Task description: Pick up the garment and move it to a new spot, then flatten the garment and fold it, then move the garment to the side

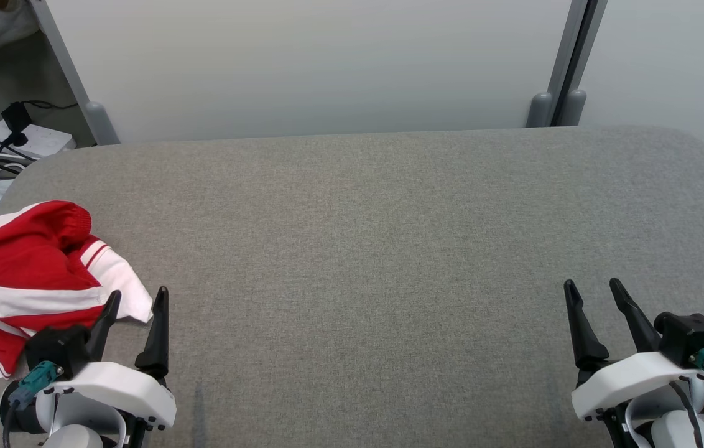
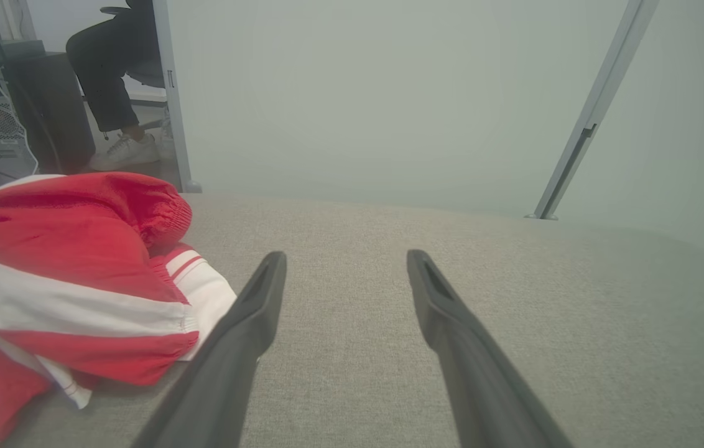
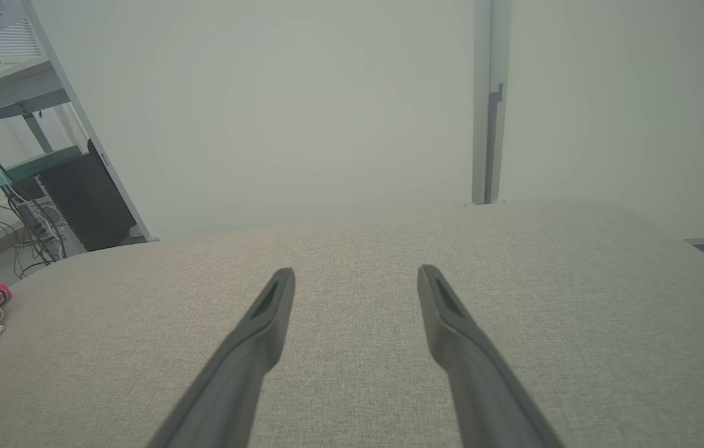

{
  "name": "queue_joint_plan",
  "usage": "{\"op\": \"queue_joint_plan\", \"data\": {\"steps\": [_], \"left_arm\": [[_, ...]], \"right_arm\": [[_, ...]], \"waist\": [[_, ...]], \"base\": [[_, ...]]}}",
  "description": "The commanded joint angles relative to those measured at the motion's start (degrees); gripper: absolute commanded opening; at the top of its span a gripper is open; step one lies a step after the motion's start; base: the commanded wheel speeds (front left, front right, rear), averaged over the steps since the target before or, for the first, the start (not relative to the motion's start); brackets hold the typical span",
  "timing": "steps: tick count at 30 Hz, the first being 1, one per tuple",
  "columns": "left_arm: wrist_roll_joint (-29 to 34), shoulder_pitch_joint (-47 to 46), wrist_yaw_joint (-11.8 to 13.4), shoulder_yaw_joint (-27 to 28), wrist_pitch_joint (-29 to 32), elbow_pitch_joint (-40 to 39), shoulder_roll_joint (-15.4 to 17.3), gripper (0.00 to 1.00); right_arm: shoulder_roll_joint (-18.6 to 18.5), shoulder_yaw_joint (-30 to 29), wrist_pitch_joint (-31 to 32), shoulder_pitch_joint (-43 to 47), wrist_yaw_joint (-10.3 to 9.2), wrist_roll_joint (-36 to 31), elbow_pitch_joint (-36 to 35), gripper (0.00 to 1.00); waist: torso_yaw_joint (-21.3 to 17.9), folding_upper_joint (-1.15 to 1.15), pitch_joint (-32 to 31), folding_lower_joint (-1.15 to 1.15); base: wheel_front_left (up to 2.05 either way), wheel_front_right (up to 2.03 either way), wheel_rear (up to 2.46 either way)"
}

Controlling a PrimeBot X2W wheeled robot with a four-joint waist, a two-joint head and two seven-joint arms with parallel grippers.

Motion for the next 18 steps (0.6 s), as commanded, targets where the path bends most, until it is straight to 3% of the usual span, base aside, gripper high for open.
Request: {"op": "queue_joint_plan", "data": {"steps": [1, 18], "left_arm": [[1.65, -3.80, 0.38, 1.43, -0.81, -1.30, 1.97, 1.00], [5.15, -4.24, 1.69, -0.33, -0.11, -1.18, 2.96, 1.00]], "right_arm": [[-0.26, 1.38, -1.08, -2.64, 0.39, -1.93, -1.16, 1.00], [-0.32, 2.20, -2.05, -3.03, 0.42, -6.11, 0.33, 1.00]], "waist": [[-0.02, 0.00, -0.04, 0.00], [-0.21, 0.00, -0.37, 0.00]], "base": [[0.00, 0.00, 0.00], [0.00, 0.00, 0.00]]}}
